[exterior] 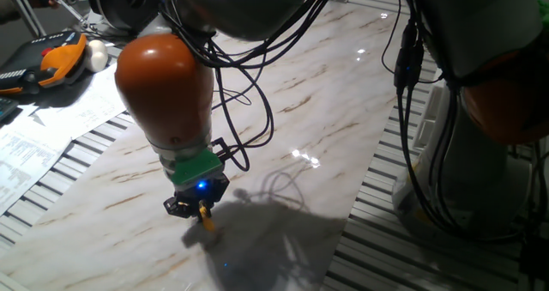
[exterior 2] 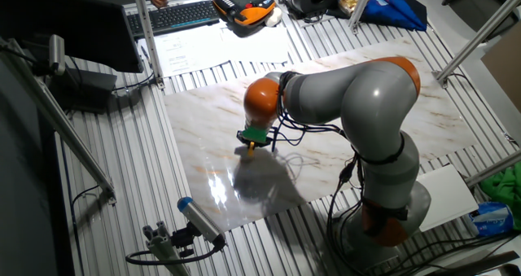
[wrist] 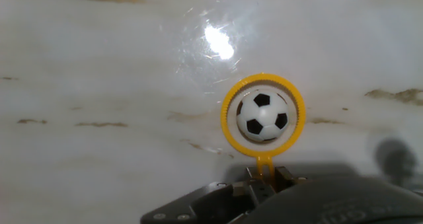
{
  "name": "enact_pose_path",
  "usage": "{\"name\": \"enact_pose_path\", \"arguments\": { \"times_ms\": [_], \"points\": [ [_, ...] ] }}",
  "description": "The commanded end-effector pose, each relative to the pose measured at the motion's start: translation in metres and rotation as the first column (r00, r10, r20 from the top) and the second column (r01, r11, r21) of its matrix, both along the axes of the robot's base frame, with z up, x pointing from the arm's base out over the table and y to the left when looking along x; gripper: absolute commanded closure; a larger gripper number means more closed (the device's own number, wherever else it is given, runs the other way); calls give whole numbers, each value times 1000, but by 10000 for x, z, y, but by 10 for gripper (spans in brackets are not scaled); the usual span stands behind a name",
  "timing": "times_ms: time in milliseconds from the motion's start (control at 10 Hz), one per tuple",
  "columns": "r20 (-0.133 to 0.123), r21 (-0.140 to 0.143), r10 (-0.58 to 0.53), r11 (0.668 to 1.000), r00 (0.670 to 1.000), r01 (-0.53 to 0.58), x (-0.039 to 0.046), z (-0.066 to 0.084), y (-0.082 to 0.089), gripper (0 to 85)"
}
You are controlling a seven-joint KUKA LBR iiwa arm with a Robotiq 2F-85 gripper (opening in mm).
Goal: Remove the bubble ring from the ball
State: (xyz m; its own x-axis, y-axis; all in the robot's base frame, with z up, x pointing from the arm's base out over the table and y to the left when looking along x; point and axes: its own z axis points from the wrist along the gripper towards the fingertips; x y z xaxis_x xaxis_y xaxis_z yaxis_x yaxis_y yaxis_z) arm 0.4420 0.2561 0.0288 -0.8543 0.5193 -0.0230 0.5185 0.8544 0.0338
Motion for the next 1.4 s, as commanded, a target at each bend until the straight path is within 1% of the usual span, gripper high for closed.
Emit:
{"name": "enact_pose_path", "arguments": {
  "times_ms": [0, 100, 300, 500, 600, 700, 800, 900, 1100, 1300],
  "points": [
    [-3, 0, 2, 1000, 1000, -2, 10, 13, -3, 850],
    [-9, -3, 5, 1000, 1000, -5, 18, 30, 1, 850],
    [-23, 3, 5, 1000, 1000, -5, 22, 103, 12, 850],
    [-34, -2, 2, 1000, 999, -2, 27, 194, 39, 850],
    [-46, -2, 7, 1000, 999, -7, 42, 275, 46, 850],
    [-50, 0, 13, 1000, 999, -13, 56, 337, 42, 850],
    [-47, -3, 31, 1000, 998, -31, 63, 379, 30, 850],
    [-41, -5, 53, 999, 998, -53, 74, 411, 5, 850],
    [-44, 2, 117, 993, 992, -117, 130, 497, -102, 850],
    [-49, 4, 182, 983, 982, -182, 196, 552, -249, 850]
  ]
}}
